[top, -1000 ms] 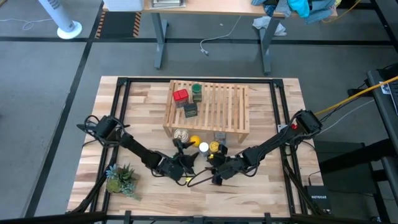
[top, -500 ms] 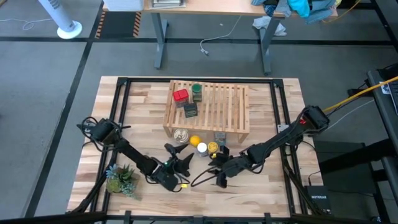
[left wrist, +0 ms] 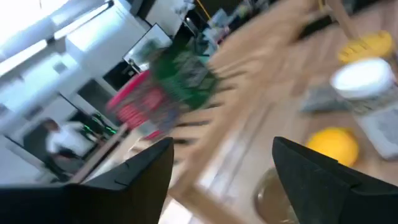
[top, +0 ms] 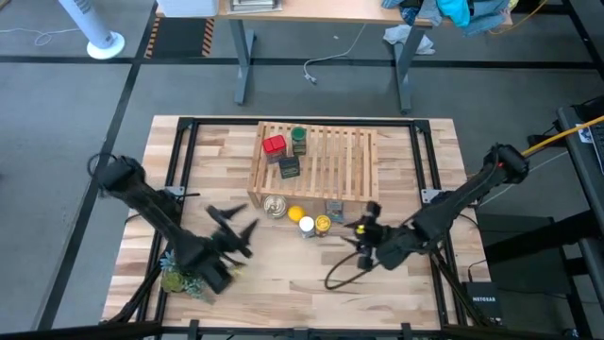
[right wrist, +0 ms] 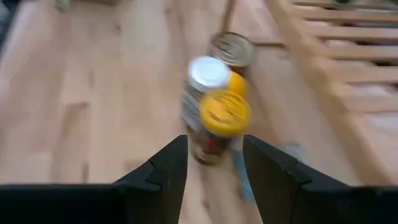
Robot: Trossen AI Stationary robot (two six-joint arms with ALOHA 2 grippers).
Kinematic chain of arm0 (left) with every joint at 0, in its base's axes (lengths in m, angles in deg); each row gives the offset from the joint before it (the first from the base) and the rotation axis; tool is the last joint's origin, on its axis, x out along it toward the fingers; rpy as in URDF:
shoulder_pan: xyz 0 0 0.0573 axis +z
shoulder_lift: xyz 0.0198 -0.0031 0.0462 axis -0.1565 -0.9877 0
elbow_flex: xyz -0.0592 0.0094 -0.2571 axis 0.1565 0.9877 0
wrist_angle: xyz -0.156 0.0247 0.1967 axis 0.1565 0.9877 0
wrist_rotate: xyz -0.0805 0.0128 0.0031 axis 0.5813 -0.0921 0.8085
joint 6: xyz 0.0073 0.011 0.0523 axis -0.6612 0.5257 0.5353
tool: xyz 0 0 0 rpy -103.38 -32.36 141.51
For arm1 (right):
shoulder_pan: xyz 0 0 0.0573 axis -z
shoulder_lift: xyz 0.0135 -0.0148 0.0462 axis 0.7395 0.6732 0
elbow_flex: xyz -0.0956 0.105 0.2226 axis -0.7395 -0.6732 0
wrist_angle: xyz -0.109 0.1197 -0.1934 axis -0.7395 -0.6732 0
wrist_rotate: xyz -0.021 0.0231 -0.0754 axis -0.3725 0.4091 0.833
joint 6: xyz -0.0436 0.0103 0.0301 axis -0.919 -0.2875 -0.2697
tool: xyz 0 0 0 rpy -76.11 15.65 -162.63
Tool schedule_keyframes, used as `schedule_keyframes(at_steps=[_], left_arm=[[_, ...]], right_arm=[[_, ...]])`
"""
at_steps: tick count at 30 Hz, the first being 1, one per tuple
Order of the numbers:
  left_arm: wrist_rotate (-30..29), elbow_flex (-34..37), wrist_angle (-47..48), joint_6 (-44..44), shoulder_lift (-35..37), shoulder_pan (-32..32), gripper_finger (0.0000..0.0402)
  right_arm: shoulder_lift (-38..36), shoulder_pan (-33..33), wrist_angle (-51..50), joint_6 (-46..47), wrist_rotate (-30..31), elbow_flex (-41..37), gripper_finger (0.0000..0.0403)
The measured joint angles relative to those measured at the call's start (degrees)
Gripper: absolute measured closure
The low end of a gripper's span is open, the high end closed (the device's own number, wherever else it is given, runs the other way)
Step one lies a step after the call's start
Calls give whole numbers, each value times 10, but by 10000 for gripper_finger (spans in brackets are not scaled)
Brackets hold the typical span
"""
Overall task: Shelf spices
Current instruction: Adjust the seasoning bottles, then put the yellow seasoning bottle on the shelf
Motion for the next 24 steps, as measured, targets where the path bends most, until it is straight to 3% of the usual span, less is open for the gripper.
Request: schedule_keyframes(at_steps=[4, 7, 11, 15, 24], left_arm=[[-4, 43, 270, -358, 73, -38, 135], [-10, 101, 312, -504, 109, -63, 135], [-10, 171, 258, -546, 119, -83, 135], [-11, 223, 156, -535, 120, -86, 135], [-11, 242, 88, -500, 117, -81, 135]], right_arm=[[-40, -26, -105, 46, 58, 0, 243], [-49, -42, -174, 92, 82, 0, 243], [-50, -54, -248, 139, 90, 0, 243], [-50, -53, -305, 195, 95, 0, 243], [-50, -53, -321, 220, 105, -1, 243]])
